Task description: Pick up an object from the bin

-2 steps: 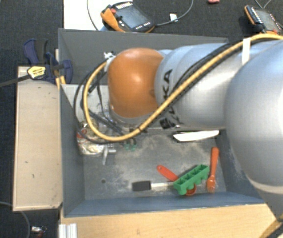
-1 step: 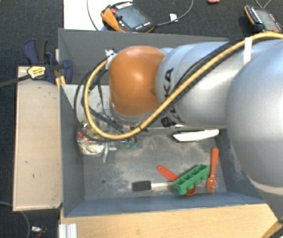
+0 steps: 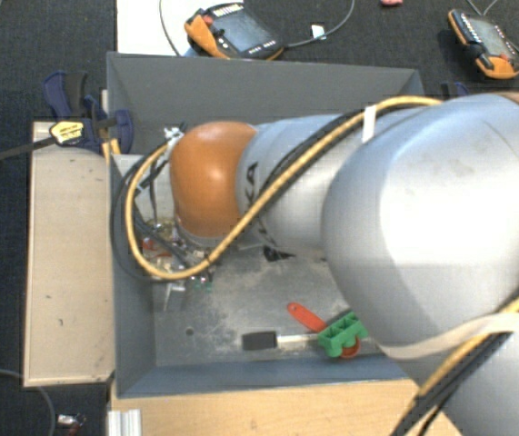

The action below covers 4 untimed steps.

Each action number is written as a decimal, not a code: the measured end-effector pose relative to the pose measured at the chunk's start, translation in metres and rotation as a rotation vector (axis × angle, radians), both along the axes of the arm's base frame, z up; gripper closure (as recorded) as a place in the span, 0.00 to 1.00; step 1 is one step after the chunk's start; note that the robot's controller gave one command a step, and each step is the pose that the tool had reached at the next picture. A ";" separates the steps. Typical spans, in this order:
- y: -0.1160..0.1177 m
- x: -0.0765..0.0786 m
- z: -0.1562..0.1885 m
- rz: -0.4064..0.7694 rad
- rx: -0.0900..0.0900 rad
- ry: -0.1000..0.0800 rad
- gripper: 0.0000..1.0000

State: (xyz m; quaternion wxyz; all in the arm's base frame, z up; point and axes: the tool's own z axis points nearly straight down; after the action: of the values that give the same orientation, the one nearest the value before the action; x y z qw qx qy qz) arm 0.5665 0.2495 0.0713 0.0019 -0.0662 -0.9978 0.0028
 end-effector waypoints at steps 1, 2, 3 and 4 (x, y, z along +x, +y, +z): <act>-0.002 -0.002 0.072 -0.307 0.012 -0.017 0.00; 0.000 -0.001 0.003 -0.021 0.001 0.001 0.00; -0.001 0.023 0.000 -0.437 0.013 -0.017 0.00; -0.001 0.005 0.008 -0.052 0.003 -0.010 1.00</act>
Offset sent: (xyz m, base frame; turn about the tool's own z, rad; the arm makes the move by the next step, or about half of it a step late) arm -0.0005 0.0002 0.0037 0.0193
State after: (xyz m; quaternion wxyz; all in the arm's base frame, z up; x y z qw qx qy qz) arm 0.5713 0.2483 0.0796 -0.0027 -0.0919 -0.9958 0.0008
